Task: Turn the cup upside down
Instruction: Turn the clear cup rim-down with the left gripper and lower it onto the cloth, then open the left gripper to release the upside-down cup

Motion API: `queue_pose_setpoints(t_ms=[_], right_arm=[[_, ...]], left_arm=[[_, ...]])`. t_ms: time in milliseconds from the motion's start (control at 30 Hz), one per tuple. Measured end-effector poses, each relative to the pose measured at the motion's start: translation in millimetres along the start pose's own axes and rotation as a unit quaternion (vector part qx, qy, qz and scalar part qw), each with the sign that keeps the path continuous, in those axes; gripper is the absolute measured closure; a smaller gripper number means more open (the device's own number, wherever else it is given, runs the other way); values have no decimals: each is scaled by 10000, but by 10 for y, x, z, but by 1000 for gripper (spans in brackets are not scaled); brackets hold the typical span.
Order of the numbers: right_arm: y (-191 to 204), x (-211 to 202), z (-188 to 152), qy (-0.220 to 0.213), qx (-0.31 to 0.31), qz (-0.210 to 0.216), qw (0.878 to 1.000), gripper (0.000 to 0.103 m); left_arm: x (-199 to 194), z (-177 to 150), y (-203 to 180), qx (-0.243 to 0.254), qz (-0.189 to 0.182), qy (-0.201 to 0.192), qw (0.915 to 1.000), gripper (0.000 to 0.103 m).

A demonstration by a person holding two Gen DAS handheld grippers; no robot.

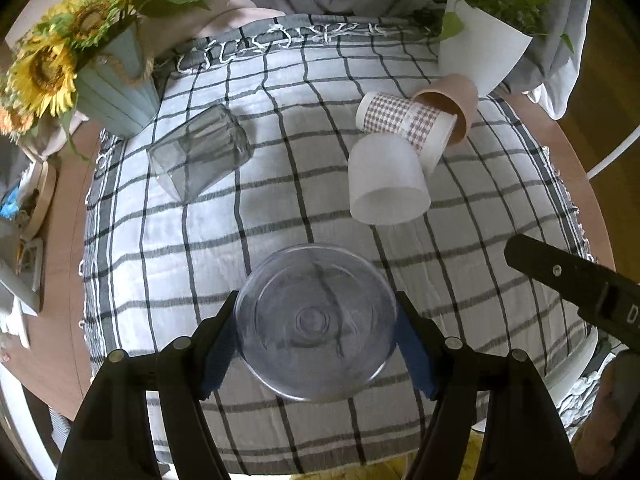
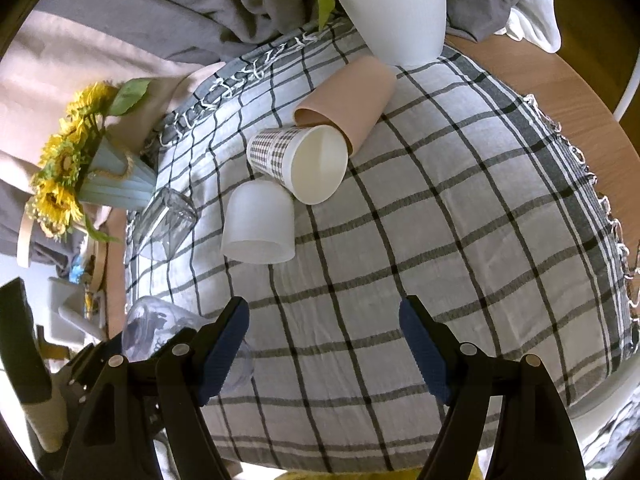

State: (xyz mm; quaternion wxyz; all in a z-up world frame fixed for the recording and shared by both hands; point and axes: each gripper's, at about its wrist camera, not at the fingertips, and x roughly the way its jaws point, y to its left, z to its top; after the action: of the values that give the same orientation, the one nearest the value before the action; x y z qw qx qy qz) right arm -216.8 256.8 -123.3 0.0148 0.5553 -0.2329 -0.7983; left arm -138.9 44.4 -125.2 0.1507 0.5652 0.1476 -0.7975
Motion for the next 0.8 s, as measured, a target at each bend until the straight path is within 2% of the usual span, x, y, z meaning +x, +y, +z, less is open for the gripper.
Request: queue_pose_setpoints(t_ms=[200,300,400,600,800], right_arm=[[86,-21,-58,41,-239,-79,9997,26],[111,-26,-69,58,-308,-121,9994,26],[139,-40,-63,41,-357,-183,9992,26],[182,-130,-60,-101,-431,-295,9986,25],[225,-235,-69,-183,-572,-332,9976,24]], left_arm=[[-14,-86,32,-62,-87,-71,9999,30],[-8,-90,49,-100,-150,-82,9998,19],[-24,-85,54,-129,-175,-154,9996,14],[-17,-76,77,-149,-261,-169,9994,14],[-178,-91,87,-119,-263,-420,9987,14]])
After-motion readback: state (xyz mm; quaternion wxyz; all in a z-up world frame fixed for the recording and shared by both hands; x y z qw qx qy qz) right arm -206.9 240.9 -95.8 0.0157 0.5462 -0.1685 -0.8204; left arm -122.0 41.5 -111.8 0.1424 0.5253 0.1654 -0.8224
